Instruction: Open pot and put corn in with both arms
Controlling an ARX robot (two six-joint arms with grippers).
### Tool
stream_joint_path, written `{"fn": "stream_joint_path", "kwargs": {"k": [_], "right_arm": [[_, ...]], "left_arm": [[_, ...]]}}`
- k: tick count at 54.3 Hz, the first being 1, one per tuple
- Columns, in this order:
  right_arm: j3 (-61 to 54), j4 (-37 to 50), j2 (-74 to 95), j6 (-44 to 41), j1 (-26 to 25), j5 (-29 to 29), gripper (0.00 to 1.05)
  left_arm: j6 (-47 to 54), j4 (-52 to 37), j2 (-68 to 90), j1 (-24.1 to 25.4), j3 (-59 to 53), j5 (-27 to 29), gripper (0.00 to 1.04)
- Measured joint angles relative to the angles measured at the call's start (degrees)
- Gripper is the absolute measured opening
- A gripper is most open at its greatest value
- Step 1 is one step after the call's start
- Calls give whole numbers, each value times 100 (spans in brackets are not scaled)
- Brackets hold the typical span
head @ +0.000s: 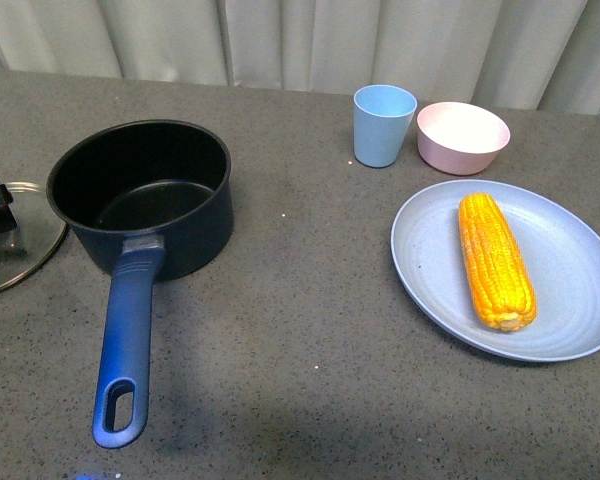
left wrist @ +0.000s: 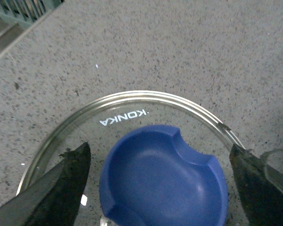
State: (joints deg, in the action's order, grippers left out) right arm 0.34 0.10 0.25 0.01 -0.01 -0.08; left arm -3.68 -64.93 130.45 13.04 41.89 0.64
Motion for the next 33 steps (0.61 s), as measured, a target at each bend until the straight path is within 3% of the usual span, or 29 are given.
{"fn": "stream_joint_path", "kwargs": {"k": [5, 15, 18, 20, 33], "right_arm": [[0, 0, 0, -2, 0, -2, 96], [0, 0, 0, 0, 0, 0, 96], [0, 0, 0, 0, 0, -2, 96], [0, 0, 0, 0, 0, 4, 96], [-2, 0, 0, 0, 0, 2, 96]], "left_arm": [[63, 26, -468, 0, -251, 149, 100], [46, 339, -2450, -44, -1213, 260, 97], [155, -575, -3047, -50, -1803, -723, 84], [205, -833, -3429, -116, -2155, -1014, 77], [308, -490, -4986, -516, -3202, -822, 31]]}}
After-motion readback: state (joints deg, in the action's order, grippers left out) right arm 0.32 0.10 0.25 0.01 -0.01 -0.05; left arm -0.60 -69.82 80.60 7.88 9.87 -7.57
